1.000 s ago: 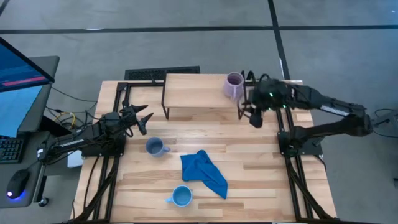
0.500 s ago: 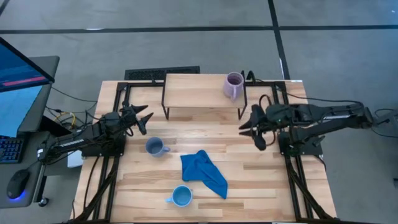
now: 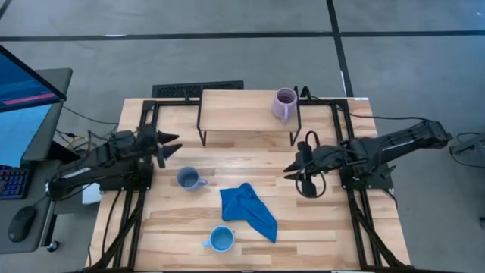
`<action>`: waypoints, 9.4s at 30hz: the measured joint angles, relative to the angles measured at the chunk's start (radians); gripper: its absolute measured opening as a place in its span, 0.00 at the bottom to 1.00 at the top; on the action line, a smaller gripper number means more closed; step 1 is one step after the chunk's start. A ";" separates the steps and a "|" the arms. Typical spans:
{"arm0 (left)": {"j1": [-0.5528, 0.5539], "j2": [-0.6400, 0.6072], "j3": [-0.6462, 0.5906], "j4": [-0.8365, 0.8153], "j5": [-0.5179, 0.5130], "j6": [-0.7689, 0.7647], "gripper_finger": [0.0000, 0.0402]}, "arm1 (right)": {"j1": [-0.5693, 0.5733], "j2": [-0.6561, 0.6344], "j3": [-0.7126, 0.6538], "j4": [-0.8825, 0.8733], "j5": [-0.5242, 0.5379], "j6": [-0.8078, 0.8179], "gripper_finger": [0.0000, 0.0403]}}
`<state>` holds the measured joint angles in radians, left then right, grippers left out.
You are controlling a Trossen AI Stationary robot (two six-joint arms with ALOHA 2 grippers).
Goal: Stack small to large cups/mugs on shelf
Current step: Put the blue mug on the shelf
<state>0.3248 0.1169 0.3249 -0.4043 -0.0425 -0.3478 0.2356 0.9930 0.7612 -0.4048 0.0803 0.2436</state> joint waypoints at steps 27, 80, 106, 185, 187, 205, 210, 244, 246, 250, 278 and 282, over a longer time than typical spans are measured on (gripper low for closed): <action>-0.020 0.437 0.281 -0.525 0.282 -0.410 0.33 | -0.091 0.011 0.000 -0.057 0.060 -0.056 0.32; -0.230 0.869 0.322 -0.442 0.035 -0.352 0.01 | -0.139 0.011 0.001 -0.089 0.055 -0.094 0.32; -0.074 0.894 0.881 -0.509 -0.114 0.094 0.01 | -0.138 0.011 0.001 -0.089 0.055 -0.094 0.32; 0.254 1.832 1.828 -0.953 0.023 0.604 0.01 | -0.138 0.011 0.001 -0.089 0.052 -0.085 0.32; 0.253 1.832 1.828 -0.952 0.021 0.594 0.01 | -0.138 0.011 0.001 -0.089 0.052 -0.085 0.32; 0.253 1.836 1.826 -0.907 0.019 0.599 0.06 | -0.138 0.011 0.001 -0.089 0.052 -0.085 0.32; 0.252 1.836 1.826 -0.872 0.019 0.606 0.05 | -0.138 0.011 0.001 -0.089 0.052 -0.085 0.32; 0.239 1.906 1.826 -0.785 0.083 0.698 0.09 | -0.138 0.012 0.001 -0.091 0.052 -0.085 0.32; 0.237 1.906 1.825 -0.779 0.083 0.699 0.09 | -0.138 0.012 0.001 -0.091 0.052 -0.085 0.32; 0.235 1.907 1.825 -0.760 0.090 0.707 0.09 | -0.138 0.012 0.001 -0.091 0.052 -0.085 0.32; 0.219 1.918 1.824 -0.652 0.124 0.773 0.09 | -0.138 0.012 0.001 -0.097 0.052 -0.085 0.32; 0.218 1.917 1.824 -0.652 0.118 0.773 0.10 | -0.138 0.012 0.001 -0.097 0.052 -0.085 0.32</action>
<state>0.5430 2.0342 2.1490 -1.0565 0.0757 0.4255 0.0976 1.0046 0.7620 -0.5014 0.1326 0.1589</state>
